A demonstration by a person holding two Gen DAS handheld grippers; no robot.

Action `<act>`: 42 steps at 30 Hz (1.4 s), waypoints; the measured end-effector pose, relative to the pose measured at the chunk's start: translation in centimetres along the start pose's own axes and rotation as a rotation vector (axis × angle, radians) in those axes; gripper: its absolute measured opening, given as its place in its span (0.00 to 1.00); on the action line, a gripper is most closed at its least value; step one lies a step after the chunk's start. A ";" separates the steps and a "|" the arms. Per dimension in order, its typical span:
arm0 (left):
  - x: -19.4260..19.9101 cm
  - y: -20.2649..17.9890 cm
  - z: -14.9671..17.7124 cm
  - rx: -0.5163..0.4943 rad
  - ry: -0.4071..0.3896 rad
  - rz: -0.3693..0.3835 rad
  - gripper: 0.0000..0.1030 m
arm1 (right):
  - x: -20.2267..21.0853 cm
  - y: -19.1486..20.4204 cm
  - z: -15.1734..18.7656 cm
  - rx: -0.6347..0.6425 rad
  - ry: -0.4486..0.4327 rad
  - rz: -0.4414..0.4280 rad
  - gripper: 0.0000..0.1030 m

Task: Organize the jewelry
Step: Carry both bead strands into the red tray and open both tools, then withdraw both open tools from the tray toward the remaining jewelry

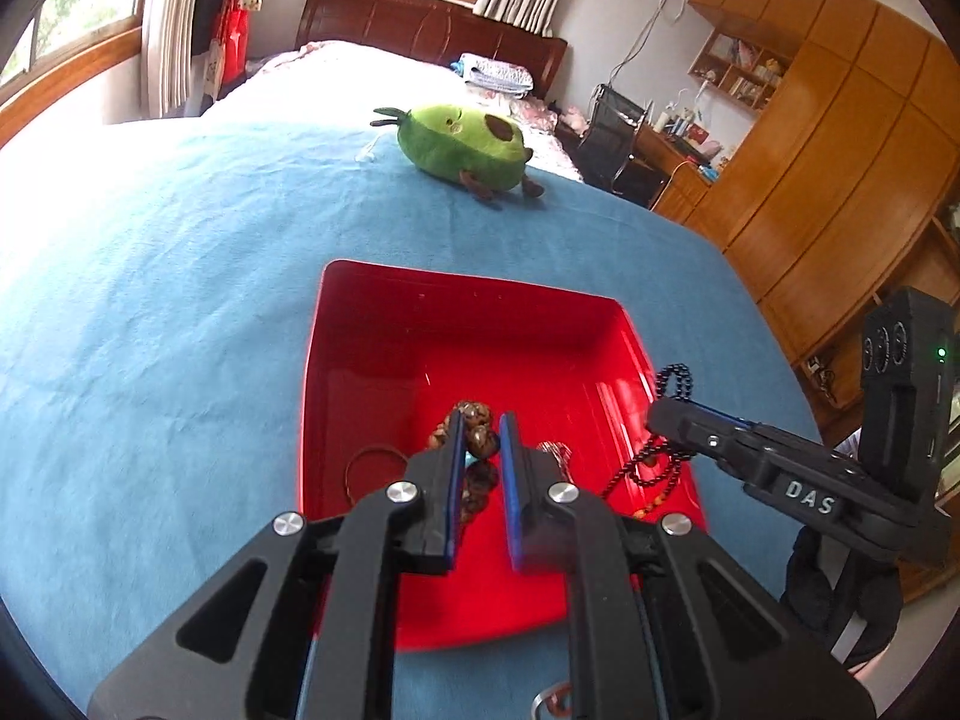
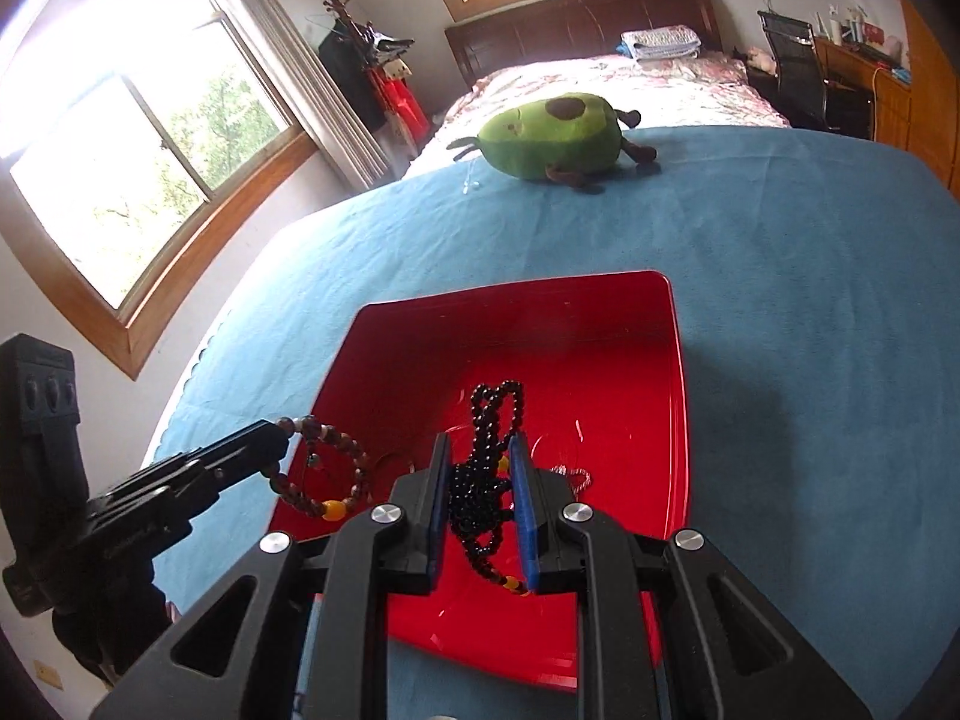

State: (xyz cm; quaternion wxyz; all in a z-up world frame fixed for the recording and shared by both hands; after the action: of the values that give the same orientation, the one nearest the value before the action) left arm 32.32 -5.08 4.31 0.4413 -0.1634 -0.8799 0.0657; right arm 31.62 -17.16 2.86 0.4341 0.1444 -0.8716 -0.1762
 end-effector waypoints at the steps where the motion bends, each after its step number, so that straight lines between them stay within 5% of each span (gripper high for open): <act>1: -0.6 0.1 -0.3 0.002 0.006 0.000 0.09 | -0.8 -0.3 -0.4 -0.003 0.006 0.003 0.18; 9: -5.8 0.8 -2.4 0.002 0.055 -0.034 0.09 | -5.6 -1.9 -2.4 -0.018 0.064 0.041 0.18; 20: -8.3 1.6 -2.9 0.013 0.096 -0.047 0.10 | -7.2 -2.5 -2.8 -0.021 0.093 0.082 0.21; 24: -8.1 1.7 -2.8 0.016 0.097 -0.048 0.19 | -6.6 -2.5 -2.9 -0.011 0.067 0.116 0.42; 30: -6.8 1.8 -2.8 0.026 0.073 -0.048 0.24 | -5.0 -2.1 -3.0 0.002 0.026 0.113 0.42; 42: -0.3 1.1 -1.9 0.019 -0.047 -0.109 0.51 | -0.2 -0.3 -2.0 0.029 -0.059 0.113 0.42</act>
State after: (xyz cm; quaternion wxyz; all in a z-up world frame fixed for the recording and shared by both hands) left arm 34.25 -4.21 4.93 0.4251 -0.1092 -0.8969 0.0537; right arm 33.40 -17.72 3.65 0.4153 0.0962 -0.8932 -0.1429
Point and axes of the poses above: each gripper's, at about its wrist camera, not at the fingertips, and x roughly against the way its jaws point, y to its left, z to its underside, the point moved 2 cm from there along -x, roughly the way its jaws point, and after that the axes turned 6 degrees about -z, right-handed, at the moved point
